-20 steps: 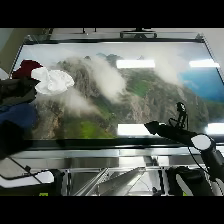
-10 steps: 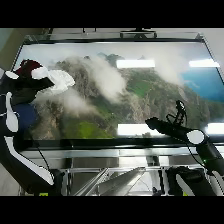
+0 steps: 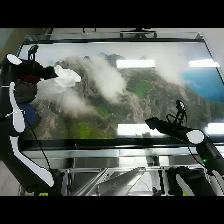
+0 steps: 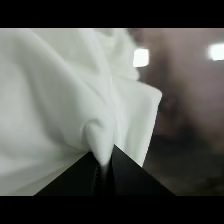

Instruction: Fold the shirts.

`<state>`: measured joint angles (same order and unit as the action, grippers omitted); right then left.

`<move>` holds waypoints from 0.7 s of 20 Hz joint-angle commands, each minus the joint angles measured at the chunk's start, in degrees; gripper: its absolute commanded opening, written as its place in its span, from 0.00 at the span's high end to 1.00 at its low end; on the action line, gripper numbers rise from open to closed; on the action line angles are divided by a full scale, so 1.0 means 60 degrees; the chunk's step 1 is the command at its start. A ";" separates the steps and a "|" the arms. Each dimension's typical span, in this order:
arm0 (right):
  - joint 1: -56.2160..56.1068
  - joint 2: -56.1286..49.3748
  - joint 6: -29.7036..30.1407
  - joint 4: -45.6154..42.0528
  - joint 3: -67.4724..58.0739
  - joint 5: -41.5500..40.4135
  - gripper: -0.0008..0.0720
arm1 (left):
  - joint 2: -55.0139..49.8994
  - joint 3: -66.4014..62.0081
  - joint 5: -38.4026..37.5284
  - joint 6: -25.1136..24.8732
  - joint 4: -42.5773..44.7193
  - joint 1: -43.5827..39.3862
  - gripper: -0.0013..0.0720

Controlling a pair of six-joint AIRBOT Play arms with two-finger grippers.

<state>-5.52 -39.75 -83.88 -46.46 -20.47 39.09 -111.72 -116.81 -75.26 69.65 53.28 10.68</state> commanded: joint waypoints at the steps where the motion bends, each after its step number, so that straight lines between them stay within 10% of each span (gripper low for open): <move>1: 0.0157 -0.0004 0.0634 -0.0011 -0.0251 0.0117 0.30 | 0.1392 0.0262 -0.0404 -0.0178 -0.4007 -0.0769 0.96; 5: 0.1286 -0.0004 0.1694 -0.0007 -0.1228 0.1734 0.30 | 0.2707 0.0277 -0.0506 -0.0175 -0.5839 -0.2193 0.96; 13: 0.3348 -0.0015 0.2535 -0.0011 -0.2065 0.3610 0.30 | 0.2958 0.1938 0.0404 0.0291 -0.2769 -0.4481 0.93; 14: 0.3348 -0.0015 0.2579 -0.0007 -0.2065 0.3599 0.30 | 0.2958 0.2492 0.0732 0.0291 -0.2401 -0.4652 0.55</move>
<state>12.40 -39.81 -70.02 -46.61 -32.21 58.11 -94.30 -108.44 -75.20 70.81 32.49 -13.26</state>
